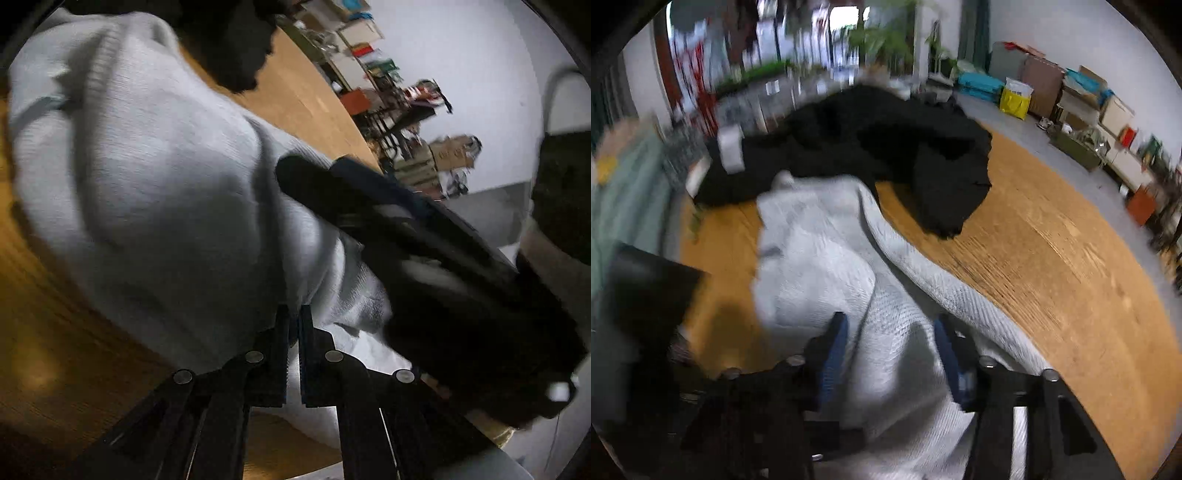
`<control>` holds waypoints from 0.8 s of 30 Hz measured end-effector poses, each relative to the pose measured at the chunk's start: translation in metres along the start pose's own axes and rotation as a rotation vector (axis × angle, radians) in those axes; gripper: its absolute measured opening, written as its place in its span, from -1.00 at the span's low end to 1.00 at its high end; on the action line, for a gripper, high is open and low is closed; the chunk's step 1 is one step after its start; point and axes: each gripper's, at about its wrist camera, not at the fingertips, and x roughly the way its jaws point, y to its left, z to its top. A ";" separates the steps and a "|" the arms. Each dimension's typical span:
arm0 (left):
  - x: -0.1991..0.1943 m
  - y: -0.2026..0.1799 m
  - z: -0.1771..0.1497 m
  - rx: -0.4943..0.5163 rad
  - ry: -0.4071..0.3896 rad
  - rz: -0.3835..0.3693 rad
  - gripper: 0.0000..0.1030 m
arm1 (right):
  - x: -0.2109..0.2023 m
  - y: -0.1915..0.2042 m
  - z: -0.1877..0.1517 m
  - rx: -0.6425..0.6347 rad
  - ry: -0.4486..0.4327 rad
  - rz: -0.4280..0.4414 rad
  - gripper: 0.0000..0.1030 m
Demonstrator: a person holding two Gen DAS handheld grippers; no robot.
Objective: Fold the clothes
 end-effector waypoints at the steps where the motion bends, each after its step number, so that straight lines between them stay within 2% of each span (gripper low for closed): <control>1: -0.006 0.001 0.001 -0.001 -0.001 0.014 -0.93 | 0.007 0.000 -0.001 -0.015 0.031 -0.012 -0.16; 2: -0.013 0.003 0.005 -0.006 -0.009 0.039 -0.93 | 0.011 -0.002 -0.002 -0.008 0.048 -0.005 -0.20; 3: -0.022 0.005 0.008 -0.013 -0.027 0.070 -0.93 | 0.013 -0.006 -0.003 0.009 0.053 -0.012 -0.38; 6: -0.044 0.009 0.021 -0.023 -0.121 0.171 -0.93 | 0.012 -0.028 -0.002 0.128 0.034 0.039 -0.79; 7: -0.044 0.010 0.027 -0.027 -0.141 0.180 -0.93 | 0.010 -0.033 -0.002 0.150 0.027 0.027 -0.83; 9: -0.038 0.012 0.037 -0.038 -0.152 0.198 -0.91 | 0.005 -0.044 -0.001 0.192 0.014 0.001 -0.84; 12: -0.018 0.020 0.041 -0.076 -0.118 0.264 -0.91 | -0.004 -0.050 -0.001 0.208 -0.017 -0.062 -0.84; 17: -0.015 0.025 0.035 -0.124 -0.143 0.264 -0.91 | -0.019 -0.055 -0.006 0.240 -0.086 -0.206 -0.85; 20: -0.013 0.027 0.032 -0.134 -0.144 0.273 -0.91 | -0.035 -0.061 -0.015 0.282 -0.171 -0.362 -0.85; 23: -0.011 0.024 0.030 -0.117 -0.141 0.306 -0.91 | -0.054 -0.069 -0.027 0.347 -0.242 -0.409 -0.88; 24: -0.010 0.024 0.031 -0.121 -0.139 0.313 -0.91 | -0.065 -0.072 -0.034 0.364 -0.272 -0.487 -0.97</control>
